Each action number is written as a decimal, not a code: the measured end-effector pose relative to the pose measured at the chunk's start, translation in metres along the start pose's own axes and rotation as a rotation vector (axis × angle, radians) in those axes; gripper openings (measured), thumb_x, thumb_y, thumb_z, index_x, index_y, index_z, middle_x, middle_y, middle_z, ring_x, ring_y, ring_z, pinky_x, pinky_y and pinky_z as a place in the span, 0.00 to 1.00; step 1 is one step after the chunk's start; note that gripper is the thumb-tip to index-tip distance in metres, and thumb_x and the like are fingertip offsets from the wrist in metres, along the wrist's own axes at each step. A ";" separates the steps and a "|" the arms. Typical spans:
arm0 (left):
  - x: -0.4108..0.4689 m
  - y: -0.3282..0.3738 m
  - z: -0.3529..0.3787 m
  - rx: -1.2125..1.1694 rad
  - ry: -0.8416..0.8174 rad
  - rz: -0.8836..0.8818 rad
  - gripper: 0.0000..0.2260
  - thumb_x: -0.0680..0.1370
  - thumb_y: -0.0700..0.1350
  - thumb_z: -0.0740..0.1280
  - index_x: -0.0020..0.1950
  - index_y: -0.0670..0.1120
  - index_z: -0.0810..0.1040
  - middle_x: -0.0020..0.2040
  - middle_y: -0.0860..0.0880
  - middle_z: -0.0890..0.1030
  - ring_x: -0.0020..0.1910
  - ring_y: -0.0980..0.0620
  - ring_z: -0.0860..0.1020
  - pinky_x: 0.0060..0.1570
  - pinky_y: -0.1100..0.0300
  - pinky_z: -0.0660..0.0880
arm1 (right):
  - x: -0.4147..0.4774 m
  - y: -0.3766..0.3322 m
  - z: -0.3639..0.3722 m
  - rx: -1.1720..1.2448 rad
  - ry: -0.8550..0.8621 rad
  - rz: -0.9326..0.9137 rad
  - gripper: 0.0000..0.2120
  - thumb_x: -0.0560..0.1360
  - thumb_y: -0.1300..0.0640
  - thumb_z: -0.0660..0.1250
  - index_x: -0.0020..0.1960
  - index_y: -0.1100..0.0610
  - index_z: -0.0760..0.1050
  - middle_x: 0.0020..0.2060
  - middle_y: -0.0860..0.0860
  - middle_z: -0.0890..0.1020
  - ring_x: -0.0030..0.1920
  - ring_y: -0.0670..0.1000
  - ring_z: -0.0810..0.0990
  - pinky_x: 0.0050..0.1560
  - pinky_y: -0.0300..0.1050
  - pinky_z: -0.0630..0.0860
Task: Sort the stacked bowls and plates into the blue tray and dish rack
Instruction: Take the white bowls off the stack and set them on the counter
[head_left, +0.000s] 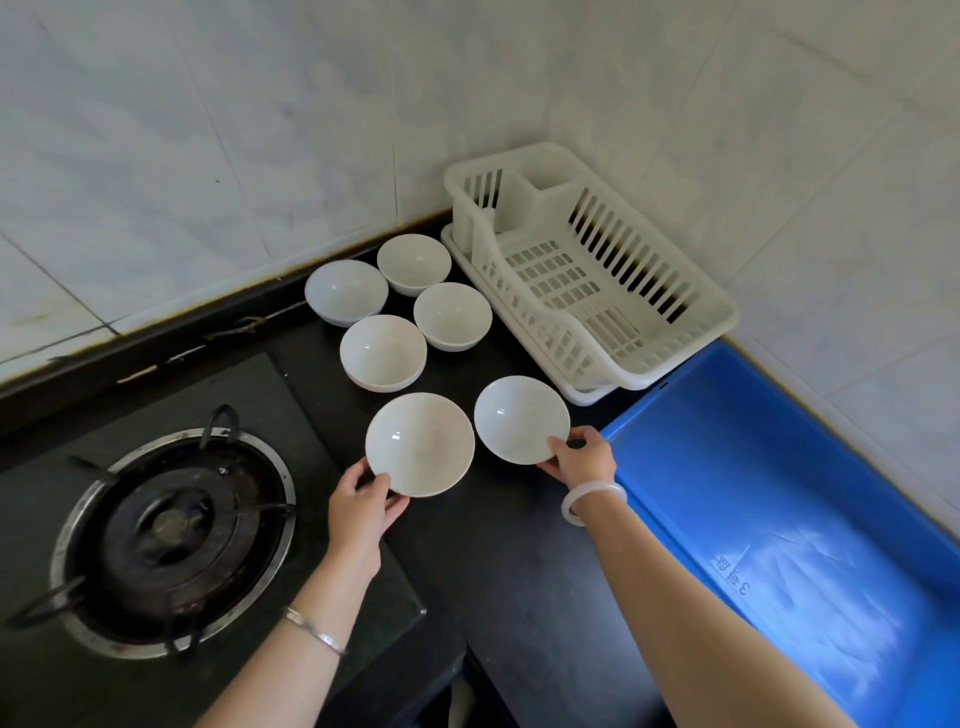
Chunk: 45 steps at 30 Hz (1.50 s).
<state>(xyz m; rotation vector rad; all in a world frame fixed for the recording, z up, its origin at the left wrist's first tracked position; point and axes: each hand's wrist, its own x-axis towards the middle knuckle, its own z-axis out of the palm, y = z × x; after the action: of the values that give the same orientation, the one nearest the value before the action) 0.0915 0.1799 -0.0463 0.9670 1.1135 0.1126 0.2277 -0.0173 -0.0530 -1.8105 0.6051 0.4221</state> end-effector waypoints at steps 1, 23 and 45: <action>0.000 -0.001 0.000 -0.001 -0.009 -0.001 0.20 0.77 0.36 0.63 0.69 0.47 0.69 0.64 0.43 0.74 0.59 0.41 0.77 0.49 0.54 0.77 | 0.000 0.001 0.000 0.017 -0.007 0.008 0.08 0.74 0.62 0.68 0.51 0.56 0.72 0.53 0.54 0.76 0.45 0.54 0.80 0.30 0.39 0.79; 0.004 -0.002 0.021 -0.140 0.090 -0.034 0.14 0.78 0.38 0.63 0.63 0.47 0.73 0.57 0.47 0.75 0.54 0.44 0.79 0.45 0.57 0.78 | 0.015 -0.003 0.032 0.401 -0.075 0.186 0.10 0.76 0.64 0.63 0.57 0.61 0.75 0.49 0.59 0.80 0.47 0.57 0.81 0.37 0.44 0.80; 0.010 -0.001 0.027 -0.150 0.103 -0.006 0.12 0.78 0.40 0.63 0.61 0.49 0.73 0.57 0.49 0.76 0.53 0.46 0.81 0.39 0.63 0.76 | 0.029 -0.019 0.043 0.338 -0.154 0.197 0.12 0.78 0.60 0.62 0.61 0.59 0.73 0.43 0.56 0.82 0.39 0.52 0.83 0.33 0.41 0.77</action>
<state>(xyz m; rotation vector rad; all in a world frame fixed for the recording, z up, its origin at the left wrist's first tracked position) 0.1175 0.1681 -0.0509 0.8313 1.1848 0.2399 0.2626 0.0228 -0.0679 -1.3894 0.7038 0.5518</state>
